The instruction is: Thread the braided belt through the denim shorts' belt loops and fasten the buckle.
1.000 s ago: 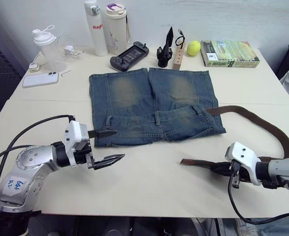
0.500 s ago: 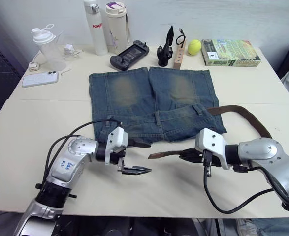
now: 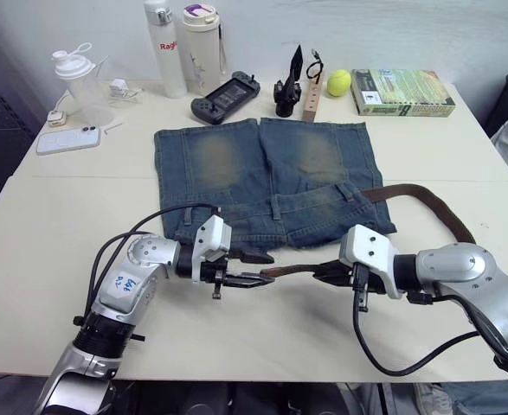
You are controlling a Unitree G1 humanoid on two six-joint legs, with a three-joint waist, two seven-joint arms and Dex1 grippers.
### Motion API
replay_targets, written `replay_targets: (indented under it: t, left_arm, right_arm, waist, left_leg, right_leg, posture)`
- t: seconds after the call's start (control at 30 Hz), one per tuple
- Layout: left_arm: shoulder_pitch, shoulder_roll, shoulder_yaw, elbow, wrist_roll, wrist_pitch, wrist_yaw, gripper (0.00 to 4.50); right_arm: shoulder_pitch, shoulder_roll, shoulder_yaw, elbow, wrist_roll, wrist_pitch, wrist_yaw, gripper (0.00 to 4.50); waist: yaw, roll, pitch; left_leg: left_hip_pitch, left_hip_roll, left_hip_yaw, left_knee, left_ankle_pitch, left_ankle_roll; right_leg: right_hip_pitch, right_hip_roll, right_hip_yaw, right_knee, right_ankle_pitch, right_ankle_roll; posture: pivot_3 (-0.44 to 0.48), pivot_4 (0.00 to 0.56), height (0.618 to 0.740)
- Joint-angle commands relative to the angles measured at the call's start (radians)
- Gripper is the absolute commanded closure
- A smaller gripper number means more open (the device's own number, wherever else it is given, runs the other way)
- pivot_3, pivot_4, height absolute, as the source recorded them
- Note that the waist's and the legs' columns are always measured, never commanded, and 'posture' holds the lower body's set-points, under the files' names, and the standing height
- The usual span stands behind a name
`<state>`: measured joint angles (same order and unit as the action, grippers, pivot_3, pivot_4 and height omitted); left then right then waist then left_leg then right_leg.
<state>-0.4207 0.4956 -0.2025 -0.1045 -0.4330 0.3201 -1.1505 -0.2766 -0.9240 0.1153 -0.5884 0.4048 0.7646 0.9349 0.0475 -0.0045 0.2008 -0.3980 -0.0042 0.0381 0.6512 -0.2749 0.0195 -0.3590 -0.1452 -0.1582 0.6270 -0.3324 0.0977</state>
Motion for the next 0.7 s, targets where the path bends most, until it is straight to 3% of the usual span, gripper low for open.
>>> replay_targets:
  t: [0.03, 0.07, 0.27, 0.43, 0.53, 0.63, 0.7]
  left_arm:
    - [-0.008, -0.004, 0.015, -0.015, -0.008, -0.002, 0.003, 4.14]
    - [-0.009, -0.004, 0.015, -0.014, -0.007, -0.003, 0.002, 4.45]
    - [-0.009, -0.008, 0.012, -0.011, 0.0, 0.0, 0.01, 4.45]
    - [-0.024, -0.004, 0.024, 0.014, -0.015, 0.022, -0.003, 4.5]
    - [-0.055, 0.003, 0.036, 0.054, -0.054, 0.072, -0.045, 4.5]
    - [-0.112, -0.016, 0.038, 0.135, -0.075, 0.119, -0.074, 4.5]
    - [-0.142, -0.043, 0.055, 0.173, -0.113, 0.181, -0.068, 4.5]
  right_arm:
    - [-0.007, 0.006, -0.016, -0.045, 0.018, 0.001, -0.007, 4.5]
    - [-0.008, 0.007, -0.015, -0.045, 0.02, 0.003, -0.009, 4.5]
    - [-0.013, 0.025, -0.032, -0.055, 0.039, 0.013, -0.034, 4.5]
    - [-0.012, 0.058, -0.082, -0.069, 0.078, 0.027, -0.065, 2.45]
    - [0.019, 0.092, -0.239, -0.068, 0.204, 0.095, -0.092, 0.84]
    - [0.06, 0.144, -0.517, -0.027, 0.456, 0.187, -0.13, 0.66]
    - [0.079, 0.193, -0.638, -0.006, 0.726, 0.227, -0.215, 0.66]
  waist:
    - [0.0, 0.0, 0.0]
    - [0.0, 0.0, 0.0]
    - [0.0, 0.0, 0.0]
    - [0.0, 0.0, 0.0]
    - [0.003, 0.0, 0.0]
    - [0.01, 0.0, 0.0]
    - [0.006, 0.0, 0.0]
  left_leg:
    - [0.0, 0.0, 0.0, 0.0, 0.0, 0.0]
    - [0.0, 0.0, 0.0, 0.0, 0.0, 0.0]
    - [0.0, 0.0, 0.0, 0.0, 0.0, 0.0]
    - [0.0, 0.0, 0.0, 0.0, 0.0, 0.0]
    - [0.0, 0.0, 0.0, 0.0, 0.0, 0.0]
    - [-0.001, -0.001, -0.002, 0.0, 0.001, 0.001]
    - [-0.003, -0.001, -0.002, 0.001, 0.001, 0.002]
  right_leg:
    - [0.0, 0.0, 0.0, 0.0, 0.0, 0.0]
    - [0.0, 0.0, 0.0, 0.0, 0.0, 0.0]
    - [0.0, 0.0, 0.0, 0.0, 0.0, 0.0]
    - [0.0, 0.0, 0.0, 0.0, 0.0, 0.0]
    - [0.001, 0.0, -0.001, 0.0, 0.0, 0.0]
    - [0.002, 0.0, -0.001, 0.001, 0.0, 0.001]
    - [0.001, 0.0, -0.001, 0.001, 0.002, 0.003]
  posture:
    - [0.0, 0.15, 0.72]
    - [0.0, 0.15, 0.72]
    - [0.0, 0.15, 0.72]
    - [0.0, 0.15, 0.72]
    - [0.0, 0.15, 0.72]
    - [0.0, 0.15, 0.72]
    - [0.0, 0.15, 0.72]
